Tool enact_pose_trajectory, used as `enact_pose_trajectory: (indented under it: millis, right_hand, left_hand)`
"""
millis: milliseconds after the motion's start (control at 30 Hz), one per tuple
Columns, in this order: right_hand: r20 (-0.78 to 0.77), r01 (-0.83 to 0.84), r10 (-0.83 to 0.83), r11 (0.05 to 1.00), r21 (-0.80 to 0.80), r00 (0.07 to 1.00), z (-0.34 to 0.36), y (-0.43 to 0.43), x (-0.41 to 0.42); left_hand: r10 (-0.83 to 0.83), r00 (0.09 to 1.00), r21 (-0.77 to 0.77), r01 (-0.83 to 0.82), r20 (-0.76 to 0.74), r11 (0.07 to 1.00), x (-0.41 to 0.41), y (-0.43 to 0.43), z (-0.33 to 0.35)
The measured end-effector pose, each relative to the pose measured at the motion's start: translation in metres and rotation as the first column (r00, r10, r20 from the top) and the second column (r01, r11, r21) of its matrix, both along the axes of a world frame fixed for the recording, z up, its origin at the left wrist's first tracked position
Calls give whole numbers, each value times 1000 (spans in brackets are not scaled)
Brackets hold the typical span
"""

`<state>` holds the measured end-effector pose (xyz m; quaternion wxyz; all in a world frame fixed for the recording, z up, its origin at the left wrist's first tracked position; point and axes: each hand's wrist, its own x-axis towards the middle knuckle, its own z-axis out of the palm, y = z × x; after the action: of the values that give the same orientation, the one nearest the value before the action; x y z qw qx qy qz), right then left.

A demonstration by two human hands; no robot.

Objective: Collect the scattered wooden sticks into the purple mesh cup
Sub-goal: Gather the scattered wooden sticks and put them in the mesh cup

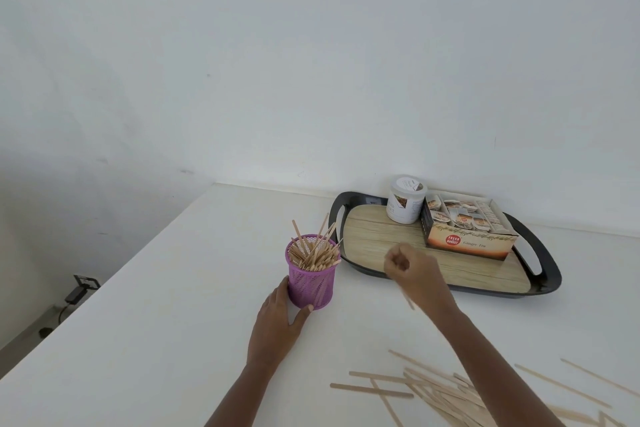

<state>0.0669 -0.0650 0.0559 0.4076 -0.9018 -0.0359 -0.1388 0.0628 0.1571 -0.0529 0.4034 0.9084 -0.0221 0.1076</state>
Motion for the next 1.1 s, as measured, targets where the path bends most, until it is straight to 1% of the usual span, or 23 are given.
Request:
enact_pose_trajectory:
  millis: [100, 167, 267, 400, 467, 633, 767, 933, 1000, 1100]
  right_hand:
    - [179, -44, -3, 964, 261, 984, 38, 19, 2]
    - [263, -124, 25, 923, 365, 964, 54, 35, 6]
    - [349, -214, 69, 893, 397, 935, 64, 61, 7]
    - [404, -262, 81, 871, 415, 911, 55, 86, 9]
    - [389, -227, 67, 895, 383, 919, 44, 93, 11]
    - [289, -98, 19, 960, 262, 957, 11, 99, 15]
    - [307, -9, -18, 996, 86, 951, -10, 96, 13]
    - [350, 65, -25, 992, -104, 936, -24, 93, 5]
    - [351, 83, -37, 990, -117, 936, -25, 90, 0]
    - [365, 87, -46, 992, -96, 930, -22, 83, -11]
  left_hand:
    - [4, 1000, 1, -4, 15, 1000, 1, 0, -2]
    - [2, 1000, 2, -2, 14, 1000, 1, 0, -2]
    - [4, 1000, 2, -4, 5, 1000, 0, 0, -2]
    - [-1, 1000, 18, 1, -3, 1000, 0, 0, -1]
    - [-3, 1000, 18, 3, -8, 1000, 1, 0, -1]
    - [-2, 1000, 15, 2, -13, 1000, 2, 0, -2]
    - [-7, 1000, 7, 7, -11, 1000, 1, 0, -2]
    - [-21, 1000, 10, 21, -9, 1000, 0, 0, -1]
    - [-26, 1000, 15, 26, -9, 1000, 0, 0, 0]
    - [-31, 1000, 21, 31, -1, 999, 0, 0, 1]
